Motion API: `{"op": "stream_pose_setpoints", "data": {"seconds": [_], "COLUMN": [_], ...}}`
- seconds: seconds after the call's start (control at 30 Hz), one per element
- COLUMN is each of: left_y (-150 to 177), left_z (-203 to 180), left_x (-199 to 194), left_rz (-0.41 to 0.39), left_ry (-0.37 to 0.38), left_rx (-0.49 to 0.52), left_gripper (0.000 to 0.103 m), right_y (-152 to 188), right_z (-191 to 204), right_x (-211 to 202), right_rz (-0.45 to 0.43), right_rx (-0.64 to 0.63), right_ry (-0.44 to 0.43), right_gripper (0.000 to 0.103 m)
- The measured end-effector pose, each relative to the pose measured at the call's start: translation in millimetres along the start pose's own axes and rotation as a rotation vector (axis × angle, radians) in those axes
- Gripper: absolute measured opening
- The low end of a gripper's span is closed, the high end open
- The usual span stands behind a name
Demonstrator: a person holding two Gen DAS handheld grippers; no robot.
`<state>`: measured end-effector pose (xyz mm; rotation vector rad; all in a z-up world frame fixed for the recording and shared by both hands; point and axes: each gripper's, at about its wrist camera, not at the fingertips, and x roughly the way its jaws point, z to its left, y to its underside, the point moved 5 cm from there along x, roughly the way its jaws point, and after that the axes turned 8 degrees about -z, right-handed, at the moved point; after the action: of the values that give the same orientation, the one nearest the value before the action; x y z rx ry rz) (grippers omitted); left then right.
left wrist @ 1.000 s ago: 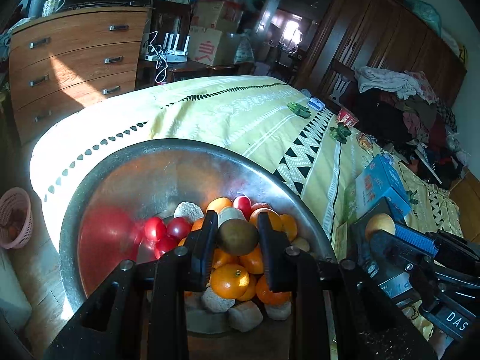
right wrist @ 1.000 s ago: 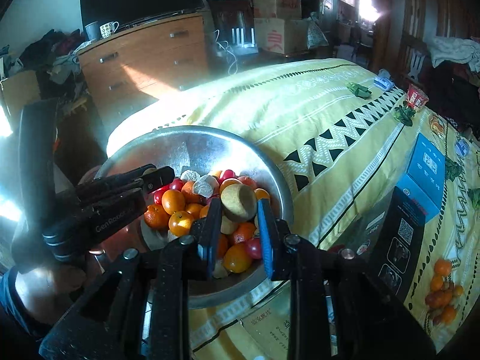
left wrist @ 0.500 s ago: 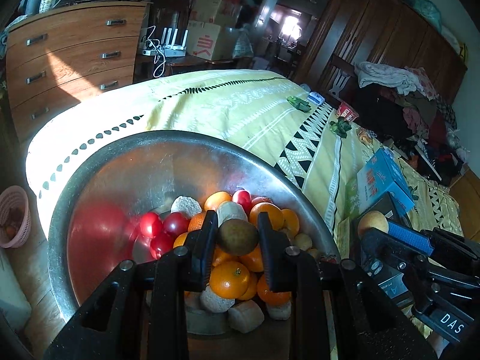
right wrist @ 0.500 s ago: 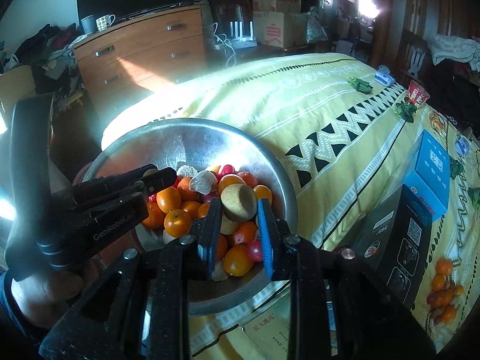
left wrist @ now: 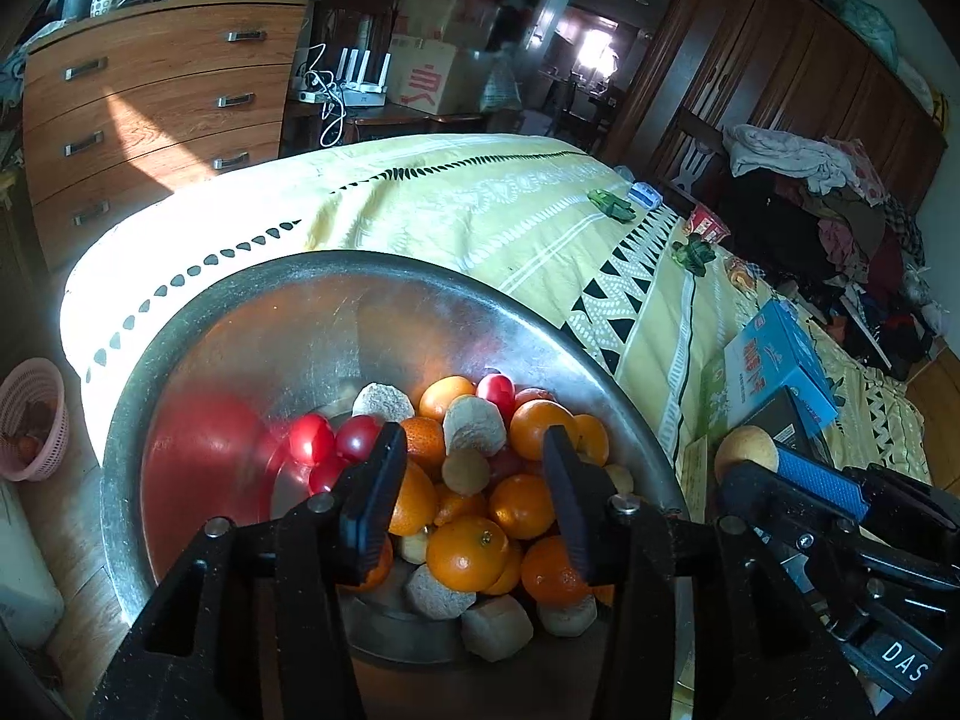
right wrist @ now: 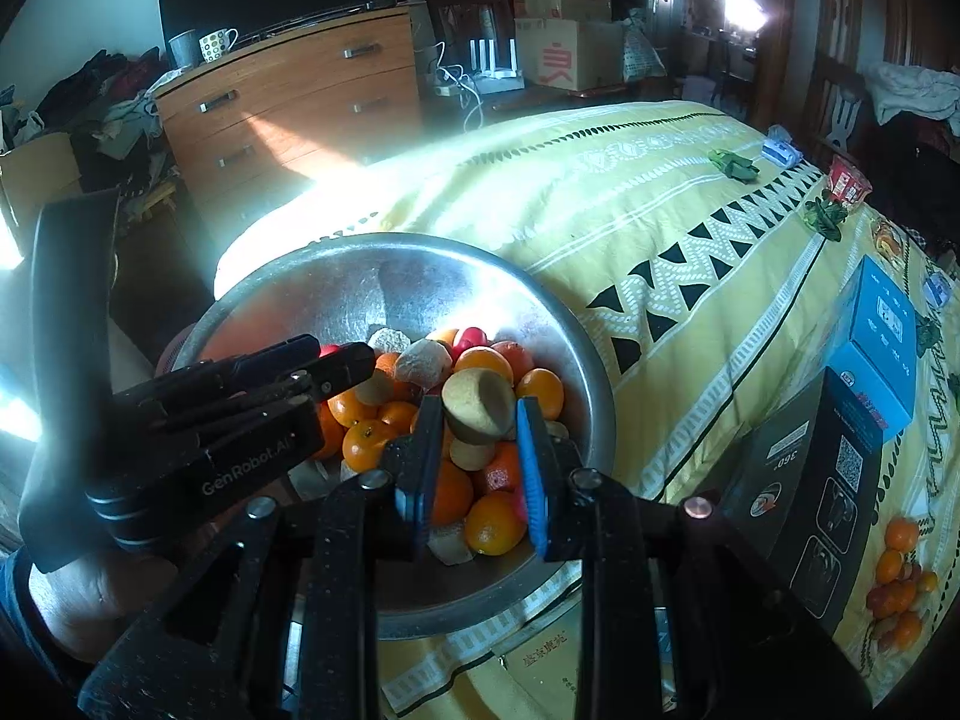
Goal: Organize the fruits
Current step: 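Open the right gripper to drop its kiwi while the left gripper releases its kiwi into the bowl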
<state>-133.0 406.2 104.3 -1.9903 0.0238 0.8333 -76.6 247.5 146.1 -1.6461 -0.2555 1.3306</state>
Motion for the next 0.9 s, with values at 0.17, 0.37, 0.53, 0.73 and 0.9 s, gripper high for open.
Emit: {"op": "stream_pose_setpoints", "data": {"seconds": [0.17, 0.37, 0.53, 0.73, 0.9], "left_y": [0, 1, 2, 0, 2], "left_z": [1, 1, -1, -16, -41], "left_x": [-4, -10, -15, -20, -29], "left_rz": [-0.005, -0.012, -0.015, -0.025, -0.037], "left_ry": [-0.019, -0.043, -0.055, -0.047, -0.019], "left_rx": [-0.011, -0.015, -0.015, 0.003, 0.029], "left_gripper": [0.066, 0.068, 0.070, 0.070, 0.070], "right_y": [2, -1, 0, 5, 10], "right_z": [-2, -1, -8, -19, -38], "right_x": [-5, -17, -28, -47, -69], "right_rz": [-0.003, -0.036, -0.061, -0.092, -0.124], "right_rx": [0.011, -0.001, 0.027, 0.048, 0.064], "right_ry": [-0.010, -0.014, -0.008, 0.012, 0.058], "right_gripper": [0.060, 0.076, 0.076, 0.076, 0.076]}}
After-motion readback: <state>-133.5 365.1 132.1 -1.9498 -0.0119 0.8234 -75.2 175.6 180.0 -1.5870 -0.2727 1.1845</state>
